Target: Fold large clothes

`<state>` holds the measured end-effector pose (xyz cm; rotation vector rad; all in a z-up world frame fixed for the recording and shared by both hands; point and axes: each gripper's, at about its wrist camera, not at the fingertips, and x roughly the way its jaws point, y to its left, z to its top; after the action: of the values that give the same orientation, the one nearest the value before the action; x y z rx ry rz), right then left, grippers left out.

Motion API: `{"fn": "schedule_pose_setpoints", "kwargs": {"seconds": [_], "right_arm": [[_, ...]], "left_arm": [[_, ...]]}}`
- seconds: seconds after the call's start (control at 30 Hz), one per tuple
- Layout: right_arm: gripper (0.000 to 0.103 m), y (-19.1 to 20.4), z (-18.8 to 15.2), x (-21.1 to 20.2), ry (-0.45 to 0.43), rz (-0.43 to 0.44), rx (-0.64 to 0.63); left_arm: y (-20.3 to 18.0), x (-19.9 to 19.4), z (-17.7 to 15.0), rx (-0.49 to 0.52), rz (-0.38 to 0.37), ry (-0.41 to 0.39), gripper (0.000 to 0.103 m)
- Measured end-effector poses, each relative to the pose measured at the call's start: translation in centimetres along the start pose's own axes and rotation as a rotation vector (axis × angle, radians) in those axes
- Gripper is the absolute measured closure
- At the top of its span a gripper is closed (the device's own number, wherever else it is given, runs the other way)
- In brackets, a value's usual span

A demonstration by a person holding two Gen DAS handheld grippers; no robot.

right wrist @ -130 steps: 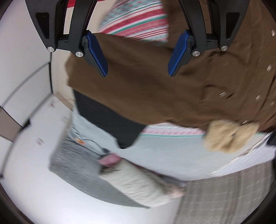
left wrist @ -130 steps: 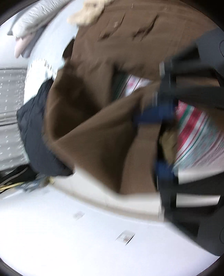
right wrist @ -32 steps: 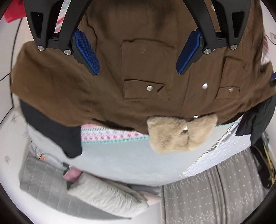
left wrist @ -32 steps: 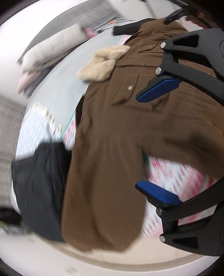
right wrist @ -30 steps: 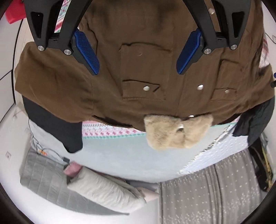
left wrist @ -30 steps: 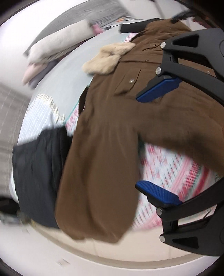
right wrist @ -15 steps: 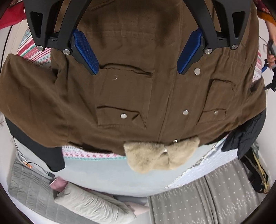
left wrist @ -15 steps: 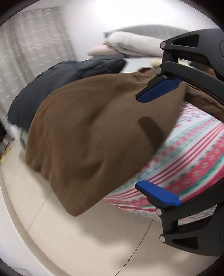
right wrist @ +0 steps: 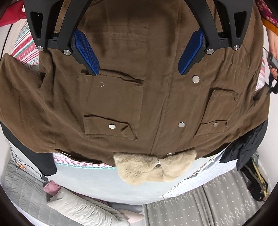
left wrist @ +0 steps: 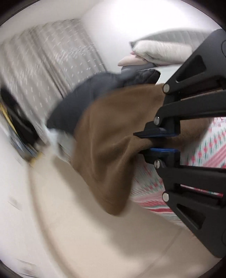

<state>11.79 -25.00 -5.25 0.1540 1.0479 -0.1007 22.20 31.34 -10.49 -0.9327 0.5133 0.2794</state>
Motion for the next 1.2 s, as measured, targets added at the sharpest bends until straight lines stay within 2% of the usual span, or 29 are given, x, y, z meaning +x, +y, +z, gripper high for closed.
{"fn": "schedule_pose_setpoints", "kwargs": {"seconds": [0.07,0.2,0.3,0.4,0.57,0.67,0.73,0.83,0.87,0.93,1.0,1.03,1.13,1.17,1.2], "right_arm": [[0.01,0.1,0.0,-0.1,-0.004,0.003,-0.001],[0.01,0.2,0.2,-0.6,-0.02,0.004,-0.011],[0.01,0.1,0.2,-0.7,-0.021,0.013,-0.016],[0.01,0.0,0.3,-0.5,-0.014,0.015,-0.011],[0.01,-0.2,0.4,-0.4,-0.013,0.017,-0.006],[0.01,-0.4,0.4,-0.3,-0.013,0.014,-0.002],[0.01,-0.6,0.4,-0.3,-0.01,0.013,0.003],[0.01,-0.9,0.4,-0.3,-0.008,0.014,0.008],[0.01,-1.0,0.4,-0.3,-0.008,0.014,0.011],[0.01,-1.1,0.4,-0.3,-0.008,0.015,0.014],[0.01,-1.2,0.4,-0.4,-0.008,0.016,0.014],[0.01,-1.2,0.4,-0.4,-0.008,0.015,0.015],[0.01,-1.2,0.4,-0.4,-0.008,0.016,0.014],[0.01,-1.3,0.4,-0.4,-0.009,0.016,0.016],[0.01,-1.3,0.4,-0.4,-0.009,0.016,0.018]], "left_arm": [[-3.1,-1.6,0.1,0.09,-0.035,-0.045,0.094],[-11.2,-5.6,-1.0,0.336,-0.133,-0.127,0.094],[-15.7,-7.3,-1.8,0.484,-0.205,-0.127,0.094],[-20.1,-8.0,-4.1,0.634,-0.276,-0.101,0.094],[-25.4,-7.9,-10.9,0.878,-0.375,0.001,0.094],[-26.8,-7.3,-15.4,1.0,-0.406,0.092,0.094],[-26.8,-6.6,-18.8,1.074,-0.433,0.184,0.094],[-26.3,-4.4,-24.1,1.189,-0.449,0.406,0.092],[-25.5,-3.5,-26.5,1.241,-0.423,0.504,0.088],[-23.8,-1.9,-29.5,1.339,-0.334,0.584,0.083],[-23.0,-1.5,-31.1,1.403,-0.268,0.602,0.076],[-22.7,-1.6,-31.2,1.414,-0.251,0.605,0.067],[-22.8,-3.0,-29.6,1.366,-0.28,0.594,0.041],[-23.2,-3.8,-29.3,1.349,-0.296,0.581,0.034],[-23.4,-4.4,-28.2,1.335,-0.309,0.56,0.033]]}}
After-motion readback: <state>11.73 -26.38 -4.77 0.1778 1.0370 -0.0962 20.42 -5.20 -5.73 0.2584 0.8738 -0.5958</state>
